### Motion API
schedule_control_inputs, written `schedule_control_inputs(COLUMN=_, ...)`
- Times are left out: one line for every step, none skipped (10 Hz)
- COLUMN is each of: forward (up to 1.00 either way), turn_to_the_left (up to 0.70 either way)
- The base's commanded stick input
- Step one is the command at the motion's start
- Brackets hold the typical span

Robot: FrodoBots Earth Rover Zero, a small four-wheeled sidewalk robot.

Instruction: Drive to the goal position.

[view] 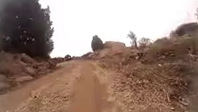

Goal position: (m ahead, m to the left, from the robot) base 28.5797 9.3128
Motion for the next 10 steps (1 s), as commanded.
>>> schedule_control_inputs(forward=0.50, turn_to_the_left=0.00)
schedule_control_inputs(forward=0.50, turn_to_the_left=0.00)
schedule_control_inputs(forward=0.50, turn_to_the_left=0.00)
schedule_control_inputs(forward=0.50, turn_to_the_left=0.00)
schedule_control_inputs(forward=0.50, turn_to_the_left=0.00)
schedule_control_inputs(forward=0.50, turn_to_the_left=0.00)
schedule_control_inputs(forward=0.50, turn_to_the_left=0.00)
schedule_control_inputs(forward=0.50, turn_to_the_left=0.42)
schedule_control_inputs(forward=0.50, turn_to_the_left=0.50)
schedule_control_inputs(forward=0.50, turn_to_the_left=0.23)
